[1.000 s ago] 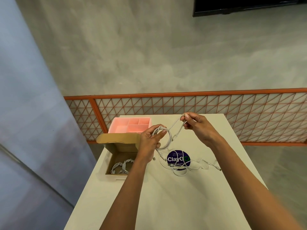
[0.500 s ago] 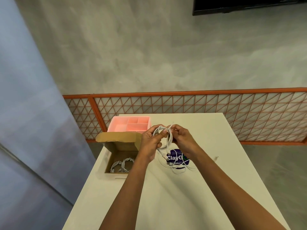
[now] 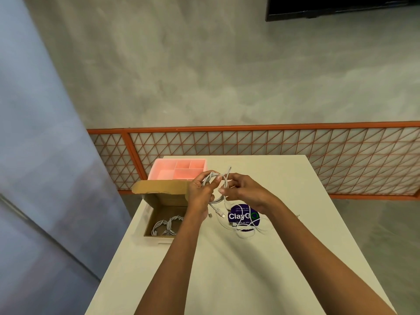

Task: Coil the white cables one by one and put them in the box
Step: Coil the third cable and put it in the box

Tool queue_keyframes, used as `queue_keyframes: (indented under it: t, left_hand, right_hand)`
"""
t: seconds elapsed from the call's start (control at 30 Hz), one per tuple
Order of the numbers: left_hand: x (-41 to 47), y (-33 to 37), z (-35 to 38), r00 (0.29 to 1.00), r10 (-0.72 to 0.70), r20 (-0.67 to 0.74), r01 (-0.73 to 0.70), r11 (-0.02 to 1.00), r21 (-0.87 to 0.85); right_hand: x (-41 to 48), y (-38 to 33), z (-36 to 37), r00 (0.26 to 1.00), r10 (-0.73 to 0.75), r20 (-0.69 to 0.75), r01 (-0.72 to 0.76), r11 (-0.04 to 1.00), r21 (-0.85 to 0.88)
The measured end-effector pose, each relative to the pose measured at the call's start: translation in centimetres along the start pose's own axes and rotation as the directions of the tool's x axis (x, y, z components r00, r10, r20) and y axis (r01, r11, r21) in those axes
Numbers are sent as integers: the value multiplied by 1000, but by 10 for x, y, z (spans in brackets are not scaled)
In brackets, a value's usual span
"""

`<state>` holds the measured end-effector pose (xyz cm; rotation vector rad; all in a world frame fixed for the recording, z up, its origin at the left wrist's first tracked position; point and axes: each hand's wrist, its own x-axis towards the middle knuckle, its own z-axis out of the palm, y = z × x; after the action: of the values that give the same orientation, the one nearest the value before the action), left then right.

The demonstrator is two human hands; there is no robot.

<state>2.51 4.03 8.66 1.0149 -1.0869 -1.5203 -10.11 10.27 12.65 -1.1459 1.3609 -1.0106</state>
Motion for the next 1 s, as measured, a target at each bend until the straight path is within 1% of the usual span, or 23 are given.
queue_keyframes:
  t: [0.03, 0.1, 0.2, 0.3, 0.33, 0.4, 0.47, 0.53, 0.6, 0.67, 0.73, 0.8, 0.87, 0.9, 0.97, 1.0]
  left_hand:
    - [0, 0, 1, 1000, -1, -2, 1, 1000, 10]
    - [0, -1, 0, 1000, -8, -11, 8, 1000, 9]
    - [2, -5, -1, 999, -16, -36, 16, 1000, 1]
    - [0, -9, 1, 995, -16, -98, 20, 999, 35]
    - [0, -10, 1, 993, -10, -115, 14, 999, 39]
    - [0, -10, 2, 990, -2, -142, 6, 1000, 31]
    - [2, -11, 1, 987, 3, -159, -1, 1000, 15]
    - [4, -10, 1, 985, 13, -171, -9, 1000, 21]
    - [5, -9, 0, 983, 32, -181, -25, 999, 40]
    - [7, -9, -3, 982, 43, -182, -40, 999, 18]
    - [9, -8, -7, 986, 46, -160, -46, 999, 5]
    - [8, -7, -9, 989, 64, -135, -59, 997, 40]
    - [6, -5, -8, 988, 80, -132, -72, 995, 62]
    - [4, -4, -7, 987, 81, -137, -74, 995, 60]
    - [2, -3, -6, 987, 79, -140, -74, 996, 40]
    - [2, -3, -6, 989, 75, -130, -71, 997, 33]
  right_hand:
    - [0, 0, 1, 1000, -1, -23, 1, 1000, -4]
    - [0, -3, 2, 997, 21, -79, -27, 997, -67]
    - [2, -5, 2, 987, 93, -132, -117, 975, -188]
    - [6, -9, 1, 974, 140, -176, -188, 937, -296]
    - [7, -11, 1, 971, 150, -186, -204, 925, -322]
    - [6, -16, 1, 967, 178, -184, -230, 919, -319]
    - [2, -21, 0, 971, 204, -123, -233, 922, -311]
    - [-1, -25, -3, 980, 196, -43, -197, 902, -384]
    - [-5, -28, -7, 989, 145, 25, -115, 870, -480]
    - [-9, -28, -8, 989, 81, 120, -11, 869, -495]
    - [-13, -27, -9, 983, 22, 184, 77, 858, -509]
    - [-15, -25, -13, 972, -6, 236, 128, 855, -503]
    - [-16, -22, -17, 960, -1, 280, 137, 874, -466]
    - [-16, -20, -17, 954, 8, 299, 120, 906, -407]
    - [-16, -15, -16, 948, 41, 316, 20, 982, -186]
    - [-16, -14, -14, 950, 59, 308, -29, 994, -103]
